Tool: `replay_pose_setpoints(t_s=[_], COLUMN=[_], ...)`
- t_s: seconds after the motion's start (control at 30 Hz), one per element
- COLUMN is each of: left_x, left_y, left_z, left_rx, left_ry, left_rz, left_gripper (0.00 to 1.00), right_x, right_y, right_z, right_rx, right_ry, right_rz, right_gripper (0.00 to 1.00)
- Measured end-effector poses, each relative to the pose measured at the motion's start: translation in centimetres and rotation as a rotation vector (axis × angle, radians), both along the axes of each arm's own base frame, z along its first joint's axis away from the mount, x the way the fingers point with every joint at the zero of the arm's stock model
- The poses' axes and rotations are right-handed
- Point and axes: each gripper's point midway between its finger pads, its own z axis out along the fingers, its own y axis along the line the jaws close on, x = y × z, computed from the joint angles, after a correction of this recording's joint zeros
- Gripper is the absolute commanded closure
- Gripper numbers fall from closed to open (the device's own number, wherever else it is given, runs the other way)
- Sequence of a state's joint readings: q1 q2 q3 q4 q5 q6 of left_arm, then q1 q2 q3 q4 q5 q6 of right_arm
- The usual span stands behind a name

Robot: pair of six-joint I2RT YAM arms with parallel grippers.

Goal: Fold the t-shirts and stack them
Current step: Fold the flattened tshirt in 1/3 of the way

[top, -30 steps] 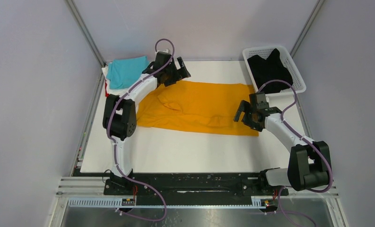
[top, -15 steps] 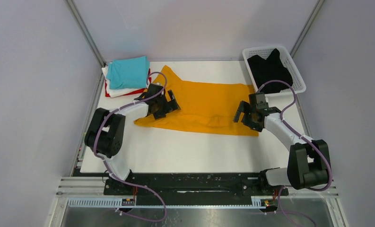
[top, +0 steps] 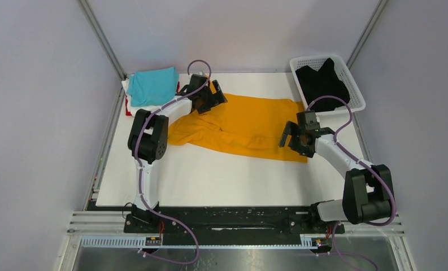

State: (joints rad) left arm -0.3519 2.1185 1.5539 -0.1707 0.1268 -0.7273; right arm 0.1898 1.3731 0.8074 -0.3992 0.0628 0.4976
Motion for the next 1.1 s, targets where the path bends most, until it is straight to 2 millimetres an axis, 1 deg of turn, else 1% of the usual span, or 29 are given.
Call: replay_pose_setpoints(t_s=[0.1,0.17,0.2,0.3,0.33,0.4,0.43,0.47,0.57,0.63,0.7,0.8,0.9,1.0,1.03,1.1], left_x=[1.7,2.4,2.4,1.7,1.3,-0.8,-2.2,-3.6,-5.8,-6.2,-5.8,-5.5,-5.2,-5.5,-5.5,-5.2], left_y=[-0.6,-0.8,-0.8,-0.5,-0.4,0.5,1.2,1.9,3.2,3.6,3.5,3.4,3.3,3.4,3.4,3.4], left_z=[0.6,0.6,0.5,-0.2,-0.3,-0.8,-0.8,-0.6,0.7,1.7,2.1,1.2,-0.8,-2.6,-2.9,-2.5], left_rx=[0.005,0.009,0.013,0.034,0.038,0.053,0.061,0.071,0.080,0.073,0.066,0.064,0.074,0.088,0.090,0.089], left_ry=[-0.023,-0.025,-0.023,-0.004,-0.002,0.017,0.025,0.033,0.012,-0.021,-0.041,-0.032,0.008,0.053,0.059,0.050], left_rz=[-0.011,-0.017,-0.022,-0.036,-0.038,-0.037,-0.032,-0.025,-0.002,0.015,0.024,0.030,0.034,0.036,0.038,0.041], left_gripper=[0.01,0.01,0.01,0.01,0.01,0.01,0.01,0.01,0.01,0.01,0.01,0.01,0.01,0.01,0.01,0.01], right_x=[0.0,-0.1,-0.1,-0.1,0.0,0.1,0.1,0.2,0.5,1.0,1.6,3.0,3.8,4.1,4.1,4.1], right_y=[0.0,0.0,0.0,0.2,0.4,0.7,0.9,1.0,1.6,2.2,2.7,3.5,4.1,4.2,4.2,4.2], right_z=[-0.1,-0.2,-0.2,-0.1,-0.1,-0.2,-0.2,-0.3,-0.4,-0.5,-0.5,-0.3,-0.3,-0.6,-0.7,-1.1], right_rx=[-0.002,-0.002,-0.001,0.011,0.018,0.028,0.031,0.035,0.045,0.061,0.076,0.098,0.116,0.116,0.116,0.114], right_ry=[0.005,0.007,0.007,0.006,0.007,0.007,0.010,0.012,0.015,0.014,0.015,0.006,-0.002,0.000,0.002,0.011], right_rz=[0.003,0.004,0.005,0.010,0.014,0.019,0.021,0.023,0.035,0.042,0.049,0.056,0.061,0.061,0.061,0.060], right_gripper=[0.01,0.01,0.01,0.01,0.01,0.01,0.00,0.01,0.01,0.01,0.01,0.01,0.01,0.01,0.01,0.00])
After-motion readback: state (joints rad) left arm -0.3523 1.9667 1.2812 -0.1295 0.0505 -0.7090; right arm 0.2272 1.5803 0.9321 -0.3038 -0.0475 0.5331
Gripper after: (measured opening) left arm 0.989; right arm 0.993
